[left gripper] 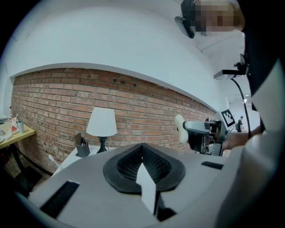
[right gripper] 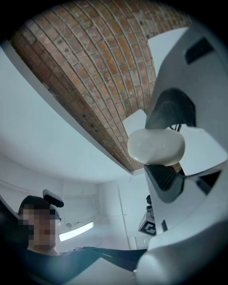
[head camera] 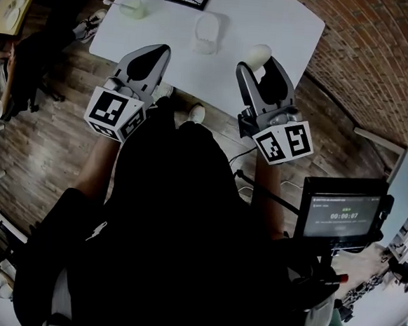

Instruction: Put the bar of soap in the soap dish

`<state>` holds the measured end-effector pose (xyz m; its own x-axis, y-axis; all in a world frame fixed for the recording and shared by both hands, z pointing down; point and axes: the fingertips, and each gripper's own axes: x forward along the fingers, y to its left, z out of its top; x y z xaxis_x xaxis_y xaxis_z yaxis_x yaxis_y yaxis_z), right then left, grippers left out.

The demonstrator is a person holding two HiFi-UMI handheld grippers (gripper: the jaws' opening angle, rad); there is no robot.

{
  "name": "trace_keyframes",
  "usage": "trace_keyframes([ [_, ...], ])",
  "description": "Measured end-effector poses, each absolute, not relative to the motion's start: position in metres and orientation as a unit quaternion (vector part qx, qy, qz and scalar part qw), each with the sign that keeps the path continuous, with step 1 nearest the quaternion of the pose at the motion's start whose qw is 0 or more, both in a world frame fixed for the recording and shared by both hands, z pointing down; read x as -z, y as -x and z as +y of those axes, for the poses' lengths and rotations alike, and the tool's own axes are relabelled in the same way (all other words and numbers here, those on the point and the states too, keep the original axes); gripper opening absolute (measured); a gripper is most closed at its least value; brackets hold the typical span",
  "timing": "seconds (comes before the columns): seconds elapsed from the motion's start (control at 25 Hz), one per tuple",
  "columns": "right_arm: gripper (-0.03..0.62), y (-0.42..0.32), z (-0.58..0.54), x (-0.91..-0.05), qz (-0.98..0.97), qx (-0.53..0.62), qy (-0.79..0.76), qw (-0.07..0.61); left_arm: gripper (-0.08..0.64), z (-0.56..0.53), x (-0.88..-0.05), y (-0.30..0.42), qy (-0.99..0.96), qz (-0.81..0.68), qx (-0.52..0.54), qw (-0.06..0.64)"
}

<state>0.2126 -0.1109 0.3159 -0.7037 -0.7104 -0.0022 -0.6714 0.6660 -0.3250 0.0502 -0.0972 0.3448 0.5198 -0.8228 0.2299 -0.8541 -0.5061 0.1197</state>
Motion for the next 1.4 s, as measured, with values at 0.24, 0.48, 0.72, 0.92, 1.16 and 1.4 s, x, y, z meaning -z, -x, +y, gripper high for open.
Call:
trace_keyframes([
  [0.24, 0.254, -0.195, -0.122, -0.32, 0.907, 0.149, 0.389, 0.056, 0.006, -0.108, -0.344, -0.037, -0.87, -0.473, -0.074, 0.114],
  [0.48, 0.254, -0.189, -0.139, -0.331, 0.9, 0.151, 0.407, 0.043, 0.006, -0.137, -0.344, -0.04, -0.885, -0.448, -0.068, 0.106],
  [0.72, 0.253, -0.171, -0.154, -0.328, 0.888, 0.146, 0.433, 0.043, 0.006, -0.161, -0.347, -0.028, -0.9, -0.416, -0.068, 0.109],
  [0.92, 0.255, -0.162, -0.171, -0.331, 0.878, 0.147, 0.454, 0.038, 0.006, -0.183, -0.347, -0.024, -0.911, -0.393, -0.062, 0.112],
  [1.16, 0.253, -0.159, -0.19, -0.34, 0.861, 0.155, 0.483, 0.027, 0.006, -0.209, -0.354, -0.022, -0.921, -0.365, -0.059, 0.122],
  [1.4, 0.255, -0.156, -0.205, -0.358, 0.846, 0.172, 0.505, 0.013, 0.006, -0.226, -0.363, -0.02, -0.927, -0.348, -0.061, 0.129],
])
